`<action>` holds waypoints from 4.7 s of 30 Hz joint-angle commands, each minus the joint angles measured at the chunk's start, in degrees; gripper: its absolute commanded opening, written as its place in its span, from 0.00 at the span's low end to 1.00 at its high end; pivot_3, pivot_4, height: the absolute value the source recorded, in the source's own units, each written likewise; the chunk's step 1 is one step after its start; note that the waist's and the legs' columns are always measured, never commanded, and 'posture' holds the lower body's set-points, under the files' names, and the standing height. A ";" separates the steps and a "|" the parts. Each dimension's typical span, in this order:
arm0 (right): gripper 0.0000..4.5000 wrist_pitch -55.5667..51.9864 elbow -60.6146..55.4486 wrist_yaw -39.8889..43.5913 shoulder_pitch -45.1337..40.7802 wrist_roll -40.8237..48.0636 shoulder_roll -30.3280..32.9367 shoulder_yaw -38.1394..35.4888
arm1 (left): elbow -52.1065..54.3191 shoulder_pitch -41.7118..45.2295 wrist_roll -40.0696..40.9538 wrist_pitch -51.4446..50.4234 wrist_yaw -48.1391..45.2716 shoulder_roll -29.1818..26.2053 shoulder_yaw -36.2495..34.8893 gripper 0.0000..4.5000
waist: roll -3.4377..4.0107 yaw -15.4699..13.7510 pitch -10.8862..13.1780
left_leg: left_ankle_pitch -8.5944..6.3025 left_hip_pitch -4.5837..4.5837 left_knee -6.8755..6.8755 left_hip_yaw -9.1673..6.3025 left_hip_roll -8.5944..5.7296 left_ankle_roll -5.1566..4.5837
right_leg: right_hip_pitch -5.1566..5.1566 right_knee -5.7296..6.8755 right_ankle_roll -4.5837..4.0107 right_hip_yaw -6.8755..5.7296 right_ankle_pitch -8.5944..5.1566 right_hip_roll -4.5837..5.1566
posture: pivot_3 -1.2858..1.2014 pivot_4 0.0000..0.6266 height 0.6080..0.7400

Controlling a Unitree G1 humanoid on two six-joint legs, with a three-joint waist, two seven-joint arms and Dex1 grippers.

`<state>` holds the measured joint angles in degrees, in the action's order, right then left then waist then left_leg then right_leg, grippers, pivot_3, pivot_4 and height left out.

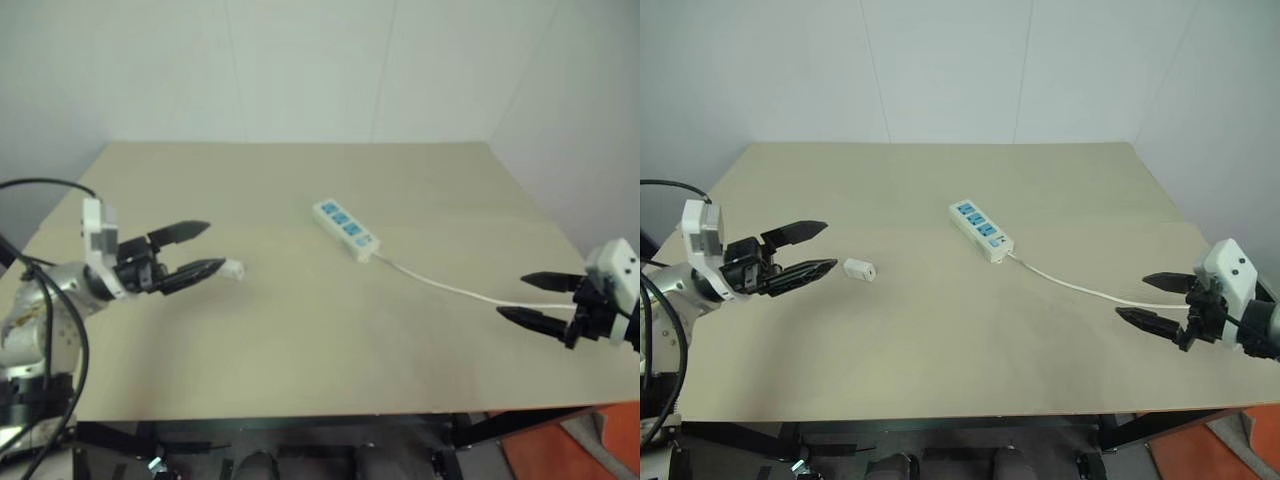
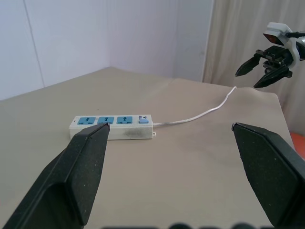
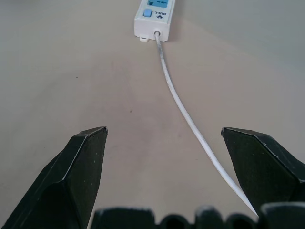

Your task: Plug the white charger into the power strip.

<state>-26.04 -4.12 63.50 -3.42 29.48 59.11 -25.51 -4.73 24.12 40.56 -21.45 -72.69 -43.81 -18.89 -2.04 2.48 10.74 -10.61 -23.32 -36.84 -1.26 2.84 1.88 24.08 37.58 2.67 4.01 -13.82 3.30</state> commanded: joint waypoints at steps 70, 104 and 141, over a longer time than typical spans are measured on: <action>0.99 -2.69 -21.60 -35.33 -4.09 -20.64 -38.52 23.65 | -1.94 3.79 -4.28 2.16 -1.50 1.21 5.31 1.00 | -0.12 0.00 -0.06 | 0.01 -0.12 0.02 -0.09 0.00 0.01 | 0.12 -0.04 -0.04 -0.02 0.08 -0.04 | 0.52 0.24 1.00; 0.99 6.34 -3.51 -45.00 -9.63 -23.42 -51.44 30.73 | -0.86 3.88 -3.85 1.92 0.36 1.53 5.24 1.00 | -0.12 0.12 -0.06 | 0.01 -0.14 0.03 -0.10 0.02 0.01 | 0.16 -0.03 -0.07 -0.03 0.09 -0.05 | 0.52 0.24 1.00; 0.76 17.86 20.28 7.18 -25.62 -14.59 -34.50 39.00 | -44.66 55.02 -52.14 29.13 -19.34 0.33 50.29 1.00 | -0.15 1.51 0.00 | 0.01 -0.35 0.02 -0.15 -0.01 0.00 | 0.28 -0.06 -0.01 -0.02 0.08 -0.15 | 0.52 0.24 1.00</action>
<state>-9.66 15.67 69.51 -28.07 15.76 25.25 12.10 -46.96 76.26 -10.56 1.95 -90.19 -42.85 29.29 -2.19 4.00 10.73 -10.60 -23.71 -36.82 -1.41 2.83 1.89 24.40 37.54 2.66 3.99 -13.73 3.15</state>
